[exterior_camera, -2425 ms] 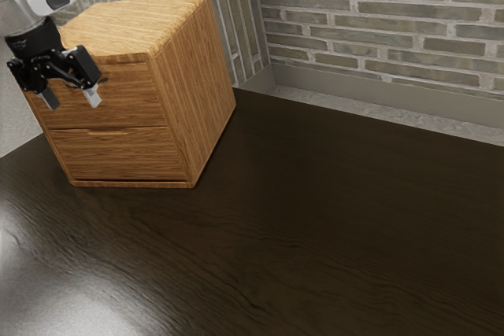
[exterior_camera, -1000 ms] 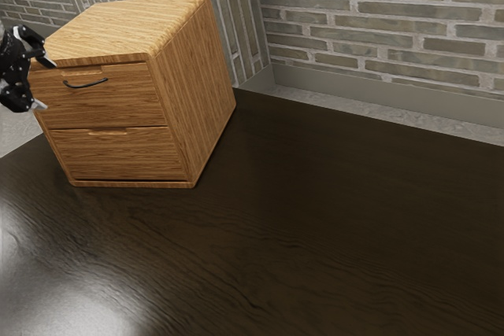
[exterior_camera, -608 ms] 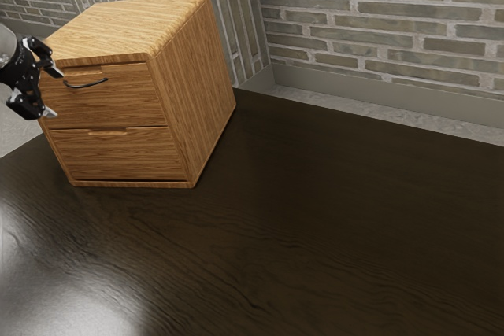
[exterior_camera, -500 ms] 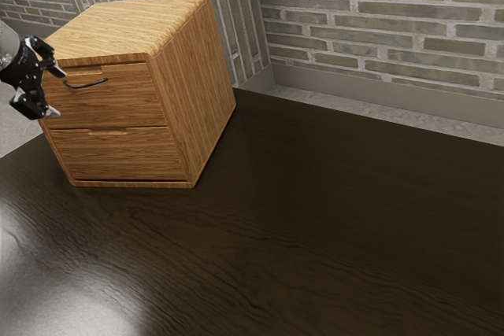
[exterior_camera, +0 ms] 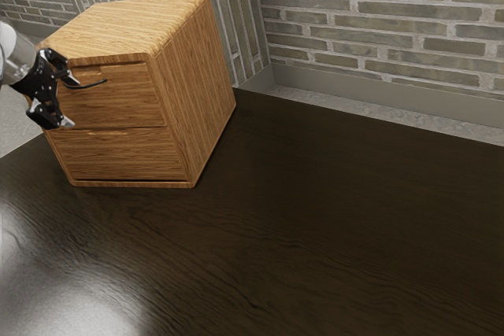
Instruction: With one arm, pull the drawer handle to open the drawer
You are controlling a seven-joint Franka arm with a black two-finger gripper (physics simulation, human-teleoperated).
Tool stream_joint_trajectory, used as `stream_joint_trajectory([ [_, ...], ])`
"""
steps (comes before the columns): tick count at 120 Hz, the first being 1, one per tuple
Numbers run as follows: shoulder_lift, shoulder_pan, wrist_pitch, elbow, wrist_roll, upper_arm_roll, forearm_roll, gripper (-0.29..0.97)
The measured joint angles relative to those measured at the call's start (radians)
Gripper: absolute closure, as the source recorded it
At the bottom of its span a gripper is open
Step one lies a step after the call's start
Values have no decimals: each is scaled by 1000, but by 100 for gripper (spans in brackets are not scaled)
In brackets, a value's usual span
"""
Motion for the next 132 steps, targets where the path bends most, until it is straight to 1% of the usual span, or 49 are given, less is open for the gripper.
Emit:
stream_joint_trajectory([
  [13, -51, -6, 2, -62, -6, 3, -2, 3],
  [42, -141, 12, 6, -159, -17, 3, -9, 3],
  [61, -222, 10, 24, -246, -22, -2, -23, 3],
  [100, -349, 14, 61, -368, -29, -8, -33, 3],
  [112, -364, 18, 69, -386, -30, -7, -34, 3],
  [132, -373, 22, 72, -369, -31, -1, -32, 3],
])
